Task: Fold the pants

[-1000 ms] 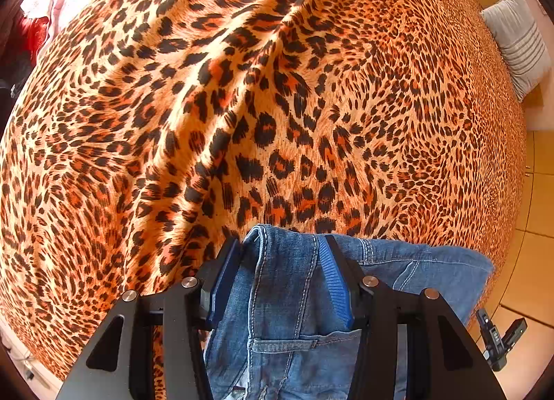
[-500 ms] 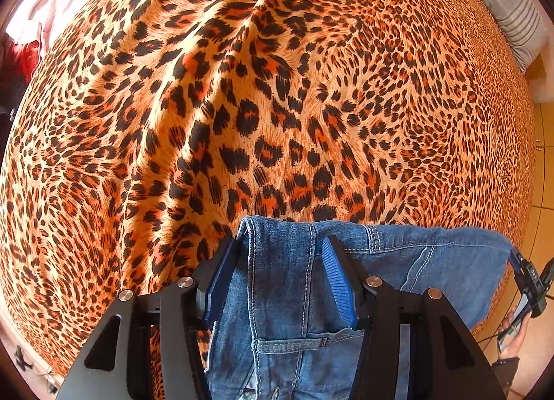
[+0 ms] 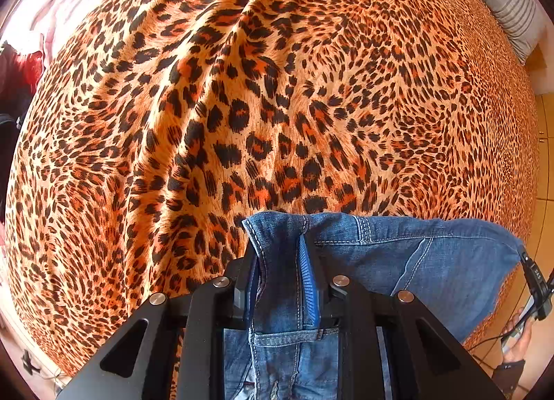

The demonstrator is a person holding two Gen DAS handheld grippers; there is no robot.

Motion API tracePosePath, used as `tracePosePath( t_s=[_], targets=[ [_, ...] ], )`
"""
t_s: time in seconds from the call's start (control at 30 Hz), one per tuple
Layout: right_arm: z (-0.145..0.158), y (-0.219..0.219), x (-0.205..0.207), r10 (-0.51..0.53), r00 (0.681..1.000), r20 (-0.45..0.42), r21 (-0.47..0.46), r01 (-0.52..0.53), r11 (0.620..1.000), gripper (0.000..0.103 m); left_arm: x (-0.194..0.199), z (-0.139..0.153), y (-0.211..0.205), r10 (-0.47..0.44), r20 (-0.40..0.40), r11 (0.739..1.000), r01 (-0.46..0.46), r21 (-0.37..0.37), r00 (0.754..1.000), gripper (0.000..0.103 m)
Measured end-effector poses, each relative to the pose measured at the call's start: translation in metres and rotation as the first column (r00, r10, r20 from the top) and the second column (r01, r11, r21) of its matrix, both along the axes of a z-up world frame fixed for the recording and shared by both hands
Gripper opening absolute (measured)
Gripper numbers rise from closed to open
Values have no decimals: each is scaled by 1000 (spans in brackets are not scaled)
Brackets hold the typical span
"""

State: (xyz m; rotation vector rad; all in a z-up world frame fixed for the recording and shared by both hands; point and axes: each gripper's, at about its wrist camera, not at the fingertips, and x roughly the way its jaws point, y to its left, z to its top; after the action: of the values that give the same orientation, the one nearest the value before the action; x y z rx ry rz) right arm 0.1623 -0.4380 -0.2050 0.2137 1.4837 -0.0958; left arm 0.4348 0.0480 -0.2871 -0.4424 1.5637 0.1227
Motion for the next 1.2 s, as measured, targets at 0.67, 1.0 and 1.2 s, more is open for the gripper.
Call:
tracePosePath(
  t_s=[0.67,1.0,1.2],
  targets=[
    [142,-3,-94,-59,971,233,36,52,998,14,-116,127,-65,-66,352,973,-19,230,934,7],
    [217,-16,-186,-137,932,335,82,116,990,14,-232,185,-63,-45,474,973,-70,222,880,7],
    [232,-24,-260,-164,930,329,112,133,985,14,-299,186,-55,-23,469,978,-77,193,883,7]
  ],
)
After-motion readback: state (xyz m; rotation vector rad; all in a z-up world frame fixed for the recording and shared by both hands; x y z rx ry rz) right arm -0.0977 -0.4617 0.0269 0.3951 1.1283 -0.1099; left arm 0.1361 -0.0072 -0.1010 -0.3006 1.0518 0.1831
